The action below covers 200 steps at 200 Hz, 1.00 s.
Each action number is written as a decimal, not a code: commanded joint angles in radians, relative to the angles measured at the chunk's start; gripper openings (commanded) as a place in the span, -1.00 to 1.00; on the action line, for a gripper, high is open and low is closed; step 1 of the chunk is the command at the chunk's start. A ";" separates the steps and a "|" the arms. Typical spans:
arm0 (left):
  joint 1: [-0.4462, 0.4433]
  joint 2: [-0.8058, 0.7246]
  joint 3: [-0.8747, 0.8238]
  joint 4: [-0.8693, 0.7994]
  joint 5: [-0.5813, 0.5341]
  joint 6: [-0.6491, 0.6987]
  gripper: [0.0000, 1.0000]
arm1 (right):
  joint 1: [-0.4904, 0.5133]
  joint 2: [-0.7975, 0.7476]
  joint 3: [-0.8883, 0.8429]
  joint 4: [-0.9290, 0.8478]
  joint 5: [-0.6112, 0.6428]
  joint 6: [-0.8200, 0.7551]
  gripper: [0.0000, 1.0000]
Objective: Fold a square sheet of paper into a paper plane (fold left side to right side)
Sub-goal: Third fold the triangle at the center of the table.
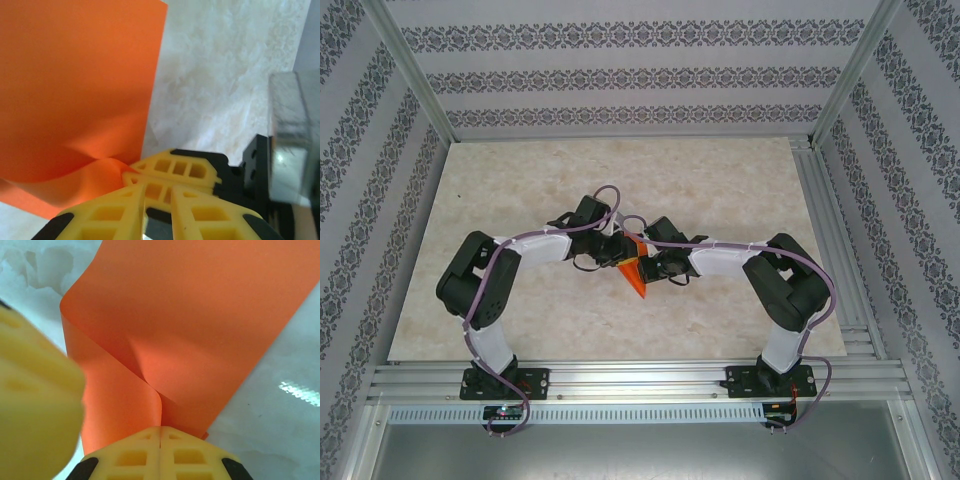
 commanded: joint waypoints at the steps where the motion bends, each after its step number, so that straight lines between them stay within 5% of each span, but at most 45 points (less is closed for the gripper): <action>1: -0.012 0.024 -0.010 0.061 -0.039 -0.041 -0.55 | 0.018 0.057 -0.010 -0.068 0.020 -0.003 -0.96; 152: -0.012 0.047 -0.078 -0.002 -0.113 0.003 -0.57 | 0.023 0.077 0.013 -0.085 0.016 -0.015 -0.92; 200: -0.013 0.066 -0.095 -0.005 -0.133 0.012 -0.57 | 0.009 0.042 0.050 -0.105 -0.014 -0.012 -0.75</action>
